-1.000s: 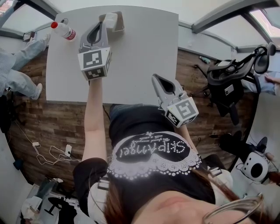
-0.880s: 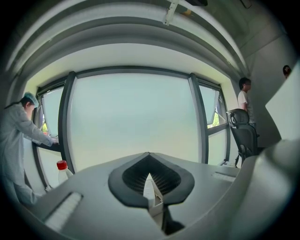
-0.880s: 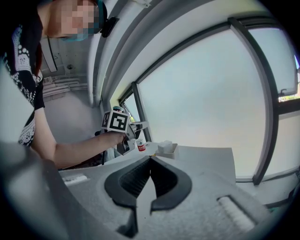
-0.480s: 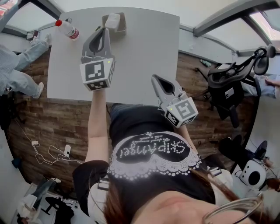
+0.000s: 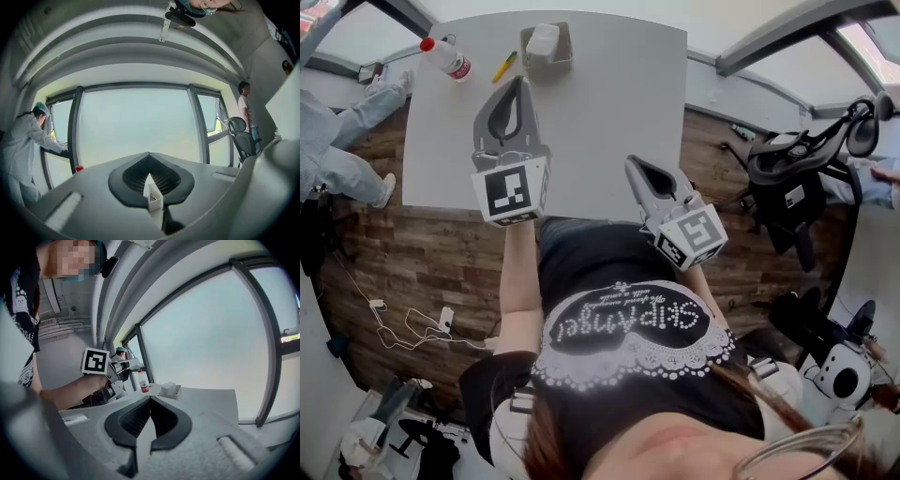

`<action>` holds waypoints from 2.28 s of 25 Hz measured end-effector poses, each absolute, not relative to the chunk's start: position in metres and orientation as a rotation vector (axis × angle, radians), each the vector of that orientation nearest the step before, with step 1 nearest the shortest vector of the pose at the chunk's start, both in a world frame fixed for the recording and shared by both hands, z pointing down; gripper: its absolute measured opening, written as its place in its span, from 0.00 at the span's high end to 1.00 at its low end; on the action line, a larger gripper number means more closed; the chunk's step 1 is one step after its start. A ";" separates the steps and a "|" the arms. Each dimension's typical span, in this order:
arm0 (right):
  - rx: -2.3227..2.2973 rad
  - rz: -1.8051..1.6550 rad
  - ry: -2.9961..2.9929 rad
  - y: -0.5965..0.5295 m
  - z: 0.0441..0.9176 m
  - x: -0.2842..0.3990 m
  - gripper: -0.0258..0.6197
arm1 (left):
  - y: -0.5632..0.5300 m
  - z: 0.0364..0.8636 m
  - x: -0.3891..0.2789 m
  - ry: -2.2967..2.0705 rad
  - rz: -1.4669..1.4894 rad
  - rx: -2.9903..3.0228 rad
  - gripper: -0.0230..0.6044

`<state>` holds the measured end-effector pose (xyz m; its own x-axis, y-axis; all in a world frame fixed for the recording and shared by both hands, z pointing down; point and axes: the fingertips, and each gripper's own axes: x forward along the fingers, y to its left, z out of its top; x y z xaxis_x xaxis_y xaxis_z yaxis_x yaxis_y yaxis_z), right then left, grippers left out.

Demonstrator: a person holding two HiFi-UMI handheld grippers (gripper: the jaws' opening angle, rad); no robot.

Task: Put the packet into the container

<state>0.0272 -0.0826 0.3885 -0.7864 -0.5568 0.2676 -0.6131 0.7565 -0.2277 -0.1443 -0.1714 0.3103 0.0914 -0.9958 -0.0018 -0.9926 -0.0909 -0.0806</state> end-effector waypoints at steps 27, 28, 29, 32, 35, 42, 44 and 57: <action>1.018 0.404 -2.742 -0.094 0.381 0.049 0.97 | -0.087 0.353 -0.108 2.153 -0.041 -2.436 0.97; 1.024 0.399 -2.739 -0.094 0.381 0.051 0.97 | -0.084 0.355 -0.108 2.157 -0.042 -2.437 0.97; 1.030 0.396 -2.738 -0.095 0.380 0.053 0.97 | -0.082 0.355 -0.108 2.160 -0.040 -2.432 0.97; 1.041 0.390 -2.735 -0.096 0.378 0.058 0.97 | -0.075 0.360 -0.109 2.172 -0.043 -2.410 0.97; 1.061 0.406 -2.733 -0.098 0.376 0.065 0.97 | -0.071 0.364 -0.106 2.179 -0.047 -2.424 0.97; 1.189 0.440 -2.687 -0.104 0.364 0.104 0.97 | -0.058 0.370 -0.099 2.166 -0.055 -2.472 0.97; 1.214 0.418 -2.668 -0.104 0.360 0.116 0.97 | -0.058 0.372 -0.100 2.169 -0.067 -2.477 0.97; 1.333 0.383 -2.596 -0.098 0.353 0.165 0.97 | -0.058 0.371 -0.095 2.157 -0.078 -2.478 0.97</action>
<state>0.1655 -0.0975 0.3534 -0.5743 -0.7653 0.2905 -0.8166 0.5605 -0.1379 -0.0948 -0.0578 0.3707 0.1420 -0.9813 0.1300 -0.9881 -0.1327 0.0777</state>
